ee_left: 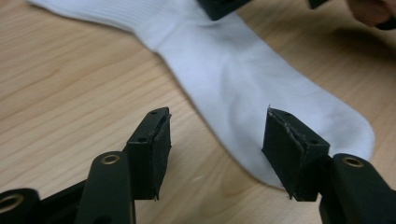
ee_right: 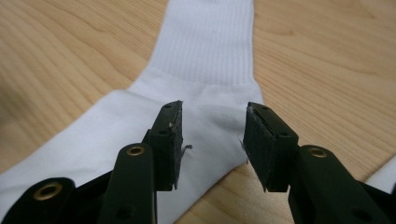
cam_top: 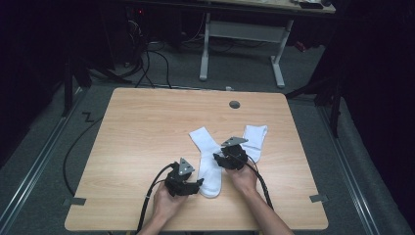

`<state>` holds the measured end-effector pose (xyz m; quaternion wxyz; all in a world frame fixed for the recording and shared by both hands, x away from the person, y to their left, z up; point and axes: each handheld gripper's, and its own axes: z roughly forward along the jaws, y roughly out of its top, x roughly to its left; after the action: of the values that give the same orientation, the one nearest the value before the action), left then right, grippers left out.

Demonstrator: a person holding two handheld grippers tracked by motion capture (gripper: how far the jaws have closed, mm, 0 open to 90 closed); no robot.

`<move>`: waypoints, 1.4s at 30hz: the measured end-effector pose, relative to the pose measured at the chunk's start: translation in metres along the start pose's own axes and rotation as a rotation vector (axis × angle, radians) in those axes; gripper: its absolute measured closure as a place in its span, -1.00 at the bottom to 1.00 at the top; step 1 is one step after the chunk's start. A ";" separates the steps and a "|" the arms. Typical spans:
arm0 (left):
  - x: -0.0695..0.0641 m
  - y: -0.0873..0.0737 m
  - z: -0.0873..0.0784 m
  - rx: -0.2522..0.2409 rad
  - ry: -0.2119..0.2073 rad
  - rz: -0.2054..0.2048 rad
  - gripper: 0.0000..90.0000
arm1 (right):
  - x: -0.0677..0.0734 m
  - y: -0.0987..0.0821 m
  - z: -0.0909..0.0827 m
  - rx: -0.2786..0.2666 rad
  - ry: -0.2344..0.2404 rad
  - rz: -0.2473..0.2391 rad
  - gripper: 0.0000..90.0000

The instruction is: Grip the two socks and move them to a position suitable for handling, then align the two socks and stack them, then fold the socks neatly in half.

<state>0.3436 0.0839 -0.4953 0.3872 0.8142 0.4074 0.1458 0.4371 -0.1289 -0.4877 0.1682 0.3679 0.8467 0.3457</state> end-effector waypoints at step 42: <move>0.100 -0.036 -0.035 -0.017 0.292 -0.167 -0.22 | -0.083 -0.067 -0.083 -0.120 -0.192 0.240 0.14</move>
<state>0.3666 0.1929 -0.5069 0.3418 0.7442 0.5243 0.2333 0.4145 -0.2618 -0.4741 0.2276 0.4869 0.7545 0.3766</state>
